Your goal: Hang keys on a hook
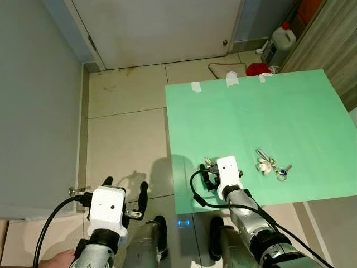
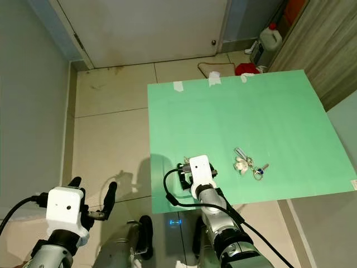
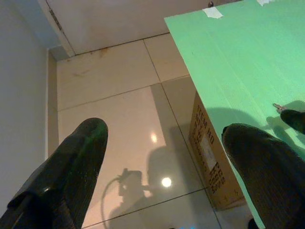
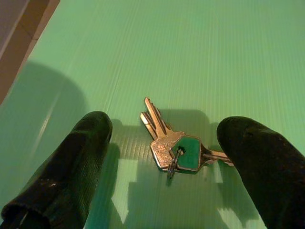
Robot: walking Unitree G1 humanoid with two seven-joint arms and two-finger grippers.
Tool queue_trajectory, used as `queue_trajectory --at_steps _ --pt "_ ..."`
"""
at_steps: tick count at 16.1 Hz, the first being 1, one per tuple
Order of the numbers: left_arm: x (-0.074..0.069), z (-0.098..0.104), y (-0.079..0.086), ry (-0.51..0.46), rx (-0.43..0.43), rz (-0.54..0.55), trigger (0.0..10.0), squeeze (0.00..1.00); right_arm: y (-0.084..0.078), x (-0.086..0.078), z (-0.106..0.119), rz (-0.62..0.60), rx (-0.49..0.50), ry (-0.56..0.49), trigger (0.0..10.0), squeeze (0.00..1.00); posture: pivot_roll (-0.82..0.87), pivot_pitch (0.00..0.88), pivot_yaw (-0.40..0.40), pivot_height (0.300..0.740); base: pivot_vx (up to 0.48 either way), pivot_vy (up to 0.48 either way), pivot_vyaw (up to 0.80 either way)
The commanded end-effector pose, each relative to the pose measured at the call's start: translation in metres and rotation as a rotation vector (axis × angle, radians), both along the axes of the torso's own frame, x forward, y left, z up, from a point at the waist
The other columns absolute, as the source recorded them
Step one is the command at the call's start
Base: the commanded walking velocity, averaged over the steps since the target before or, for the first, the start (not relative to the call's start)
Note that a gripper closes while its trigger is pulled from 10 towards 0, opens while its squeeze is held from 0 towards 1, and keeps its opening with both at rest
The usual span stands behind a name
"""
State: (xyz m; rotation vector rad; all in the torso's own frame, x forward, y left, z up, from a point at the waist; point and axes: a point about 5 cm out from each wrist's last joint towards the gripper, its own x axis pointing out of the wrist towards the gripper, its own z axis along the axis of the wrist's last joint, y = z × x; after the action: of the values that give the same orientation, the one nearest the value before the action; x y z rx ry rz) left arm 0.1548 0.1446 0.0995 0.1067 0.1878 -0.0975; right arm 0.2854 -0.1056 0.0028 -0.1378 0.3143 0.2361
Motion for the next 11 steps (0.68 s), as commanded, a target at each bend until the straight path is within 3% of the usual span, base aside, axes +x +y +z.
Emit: queue_trajectory --at_steps 1,10,11 --pt "-0.0045 -0.0028 0.0 0.016 0.006 0.007 10.0 0.0 -0.0028 -0.0111 -0.0108 -0.015 -0.005 0.035 10.0 0.0 0.2 0.344 0.044 0.74 0.0 0.0 0.0" --pt "-0.0021 -0.0033 -0.0011 0.01 0.005 0.005 10.0 0.0 0.0043 -0.0195 -0.0141 -0.013 0.024 0.029 10.0 0.0 0.19 0.345 0.051 0.74 0.0 0.0 0.0" --pt "-0.0022 -0.0032 -0.0011 0.009 0.005 0.004 10.0 0.0 0.0044 -0.0197 -0.014 -0.016 0.027 0.028 5.6 0.0 0.19 0.344 0.051 0.74 0.0 0.0 0.0"
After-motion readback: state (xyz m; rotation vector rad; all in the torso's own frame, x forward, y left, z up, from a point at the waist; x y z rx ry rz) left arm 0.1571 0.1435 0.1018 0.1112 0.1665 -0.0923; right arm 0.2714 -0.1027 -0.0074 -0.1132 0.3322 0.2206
